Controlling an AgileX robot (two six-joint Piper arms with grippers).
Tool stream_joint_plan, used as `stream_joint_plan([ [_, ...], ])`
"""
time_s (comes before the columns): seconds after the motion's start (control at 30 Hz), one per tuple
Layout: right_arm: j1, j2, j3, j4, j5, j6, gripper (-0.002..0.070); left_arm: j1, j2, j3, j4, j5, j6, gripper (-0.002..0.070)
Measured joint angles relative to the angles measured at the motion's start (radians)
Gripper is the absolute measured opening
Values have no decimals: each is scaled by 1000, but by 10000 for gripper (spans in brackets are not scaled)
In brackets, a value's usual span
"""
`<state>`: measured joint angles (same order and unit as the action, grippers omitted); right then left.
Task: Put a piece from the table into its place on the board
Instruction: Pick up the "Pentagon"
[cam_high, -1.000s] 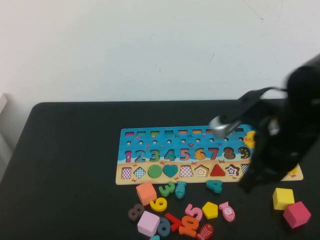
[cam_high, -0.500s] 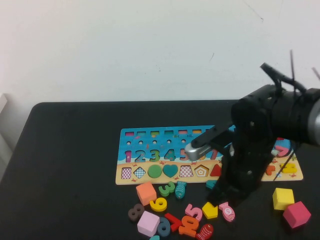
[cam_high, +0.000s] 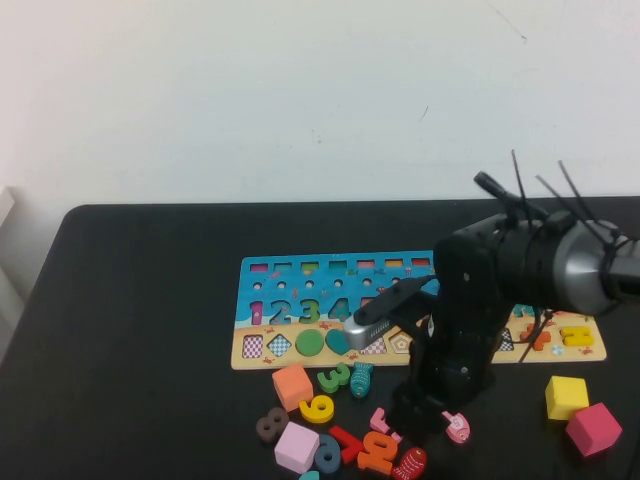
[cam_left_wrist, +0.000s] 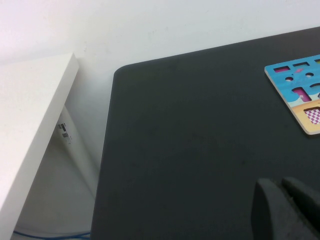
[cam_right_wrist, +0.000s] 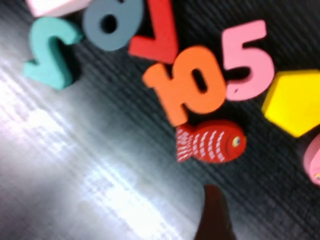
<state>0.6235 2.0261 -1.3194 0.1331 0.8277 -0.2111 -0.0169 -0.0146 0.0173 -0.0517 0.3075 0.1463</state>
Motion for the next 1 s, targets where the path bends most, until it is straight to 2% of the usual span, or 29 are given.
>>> stream_joint_plan([
  [0.43,0,65,-6,-116,-107,-9,480,0,0,0,0,0,0,-1],
  [0.67,0,104,-21,-116,-140,-97,480,0,0,0,0,0,0,-1],
  [1.0,0,142,-23,-95,-179,-111,481,0,0,0,0,0,0,-1],
])
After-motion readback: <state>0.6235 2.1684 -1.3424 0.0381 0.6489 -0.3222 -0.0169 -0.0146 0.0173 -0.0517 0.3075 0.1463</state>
